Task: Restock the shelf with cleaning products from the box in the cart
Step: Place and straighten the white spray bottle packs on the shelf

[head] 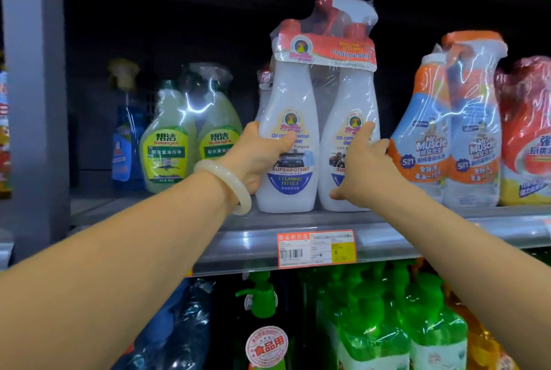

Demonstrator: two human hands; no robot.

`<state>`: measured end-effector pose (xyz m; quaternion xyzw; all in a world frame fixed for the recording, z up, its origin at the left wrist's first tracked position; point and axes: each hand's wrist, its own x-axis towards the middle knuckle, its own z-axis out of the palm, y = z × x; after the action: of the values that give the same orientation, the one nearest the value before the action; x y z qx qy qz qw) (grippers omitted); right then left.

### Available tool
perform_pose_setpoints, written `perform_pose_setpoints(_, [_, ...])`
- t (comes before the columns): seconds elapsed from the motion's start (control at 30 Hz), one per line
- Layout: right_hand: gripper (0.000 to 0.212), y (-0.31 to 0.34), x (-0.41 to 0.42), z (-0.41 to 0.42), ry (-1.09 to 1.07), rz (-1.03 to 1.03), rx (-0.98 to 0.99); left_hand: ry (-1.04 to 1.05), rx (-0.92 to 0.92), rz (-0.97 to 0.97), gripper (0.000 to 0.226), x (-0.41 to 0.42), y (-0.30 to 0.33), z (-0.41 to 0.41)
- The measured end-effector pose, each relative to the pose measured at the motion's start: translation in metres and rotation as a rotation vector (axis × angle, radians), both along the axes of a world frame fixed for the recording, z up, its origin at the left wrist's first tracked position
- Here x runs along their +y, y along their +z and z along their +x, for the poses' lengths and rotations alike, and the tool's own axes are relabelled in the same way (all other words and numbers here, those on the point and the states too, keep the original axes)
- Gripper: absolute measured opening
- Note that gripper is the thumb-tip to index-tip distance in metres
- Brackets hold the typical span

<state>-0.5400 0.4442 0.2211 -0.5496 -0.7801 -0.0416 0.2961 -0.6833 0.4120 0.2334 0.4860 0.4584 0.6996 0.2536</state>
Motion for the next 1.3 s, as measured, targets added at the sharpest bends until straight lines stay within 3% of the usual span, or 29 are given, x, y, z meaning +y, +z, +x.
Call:
perform_pose_setpoints(0.17, [0.093,-0.005,-0.008,0.003,-0.048,0.211,-0.248,0.011,0.006,0.018,0.026,0.0,-0.001,0.005])
perform_pose_setpoints(0.27, [0.094,-0.007,-0.011,0.004,-0.063,0.233,-0.281,0.023,0.0,0.015,0.036,0.001,-0.001,0.009])
perform_pose_setpoints(0.37, [0.09,-0.014,-0.007,0.007,-0.031,0.282,-0.293,0.051,0.051,0.028,0.058,0.0,-0.005,0.005])
perform_pose_setpoints(0.47, [0.1,-0.02,-0.002,0.01,0.004,0.301,-0.182,0.029,0.158,-0.033,0.095,0.002,-0.012,-0.007])
perform_pose_setpoints(0.53, [0.104,-0.02,0.003,0.011,0.038,0.3,-0.147,-0.018,0.224,-0.102,0.102,0.003,-0.011,-0.013])
perform_pose_setpoints(0.87, [0.118,-0.026,0.013,0.021,0.184,0.297,-0.054,-0.087,0.144,-0.25,0.068,0.004,-0.014,-0.023])
perform_pose_setpoints(1.17, [0.123,-0.021,0.023,0.016,0.234,0.279,0.033,-0.05,0.195,-0.236,0.034,0.011,-0.01,-0.027])
perform_pose_setpoints(1.3, [0.122,-0.02,0.029,0.015,0.241,0.293,0.04,-0.043,0.205,-0.232,0.038,0.015,-0.01,-0.03])
